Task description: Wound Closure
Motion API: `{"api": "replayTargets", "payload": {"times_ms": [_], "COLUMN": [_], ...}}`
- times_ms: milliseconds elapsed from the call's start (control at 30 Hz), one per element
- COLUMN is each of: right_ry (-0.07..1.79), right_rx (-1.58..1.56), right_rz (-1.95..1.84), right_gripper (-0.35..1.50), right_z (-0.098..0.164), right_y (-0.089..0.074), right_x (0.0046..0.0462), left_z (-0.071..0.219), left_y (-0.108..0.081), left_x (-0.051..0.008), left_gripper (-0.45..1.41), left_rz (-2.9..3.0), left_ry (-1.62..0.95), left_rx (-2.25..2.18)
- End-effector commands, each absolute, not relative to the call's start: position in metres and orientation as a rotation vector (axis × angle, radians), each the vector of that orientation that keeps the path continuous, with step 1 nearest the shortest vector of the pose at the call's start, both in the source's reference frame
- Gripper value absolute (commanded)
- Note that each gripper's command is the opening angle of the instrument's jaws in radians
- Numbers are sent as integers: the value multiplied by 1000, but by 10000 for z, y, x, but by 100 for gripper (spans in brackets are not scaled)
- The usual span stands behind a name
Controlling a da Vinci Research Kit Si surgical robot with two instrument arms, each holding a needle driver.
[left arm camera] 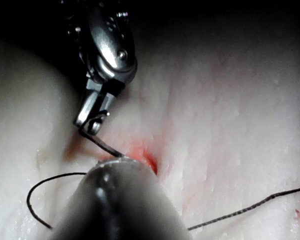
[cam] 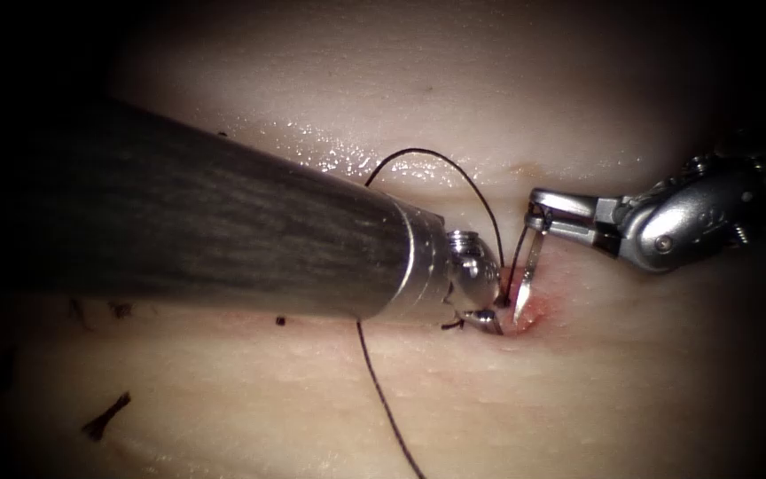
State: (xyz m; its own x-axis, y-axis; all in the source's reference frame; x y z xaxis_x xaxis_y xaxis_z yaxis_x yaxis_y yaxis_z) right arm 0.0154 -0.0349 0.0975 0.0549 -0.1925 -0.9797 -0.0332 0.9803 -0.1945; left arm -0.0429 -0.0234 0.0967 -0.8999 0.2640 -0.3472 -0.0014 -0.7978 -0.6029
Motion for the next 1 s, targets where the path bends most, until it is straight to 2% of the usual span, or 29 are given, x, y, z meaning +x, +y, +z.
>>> {"api": "replayTargets", "payload": {"times_ms": [33,367,667,800,1000], "right_ry": [1510,1521,1516,1508,1493], "right_rx": [-178,-157,-119,-110,-103], "right_rz": [-133,-171,-154,-138,-103], "right_gripper": [-35,-35,-35,-35,-35], "right_z": [984,989,991,992,996], "right_y": [-355,-380,-378,-370,-359], "right_x": [163,164,158,159,158], "left_z": [972,969,956,927,877], "left_y": [-237,-230,-227,-221,-216], "left_x": [-434,-432,-427,-422,-421], "left_gripper": [61,54,57,47,20], "left_rz": [2775,2759,2750,2737,2703], "left_ry": [-931,-929,-897,-792,-689], "left_rx": [-644,-680,-707,-719,-800]}}
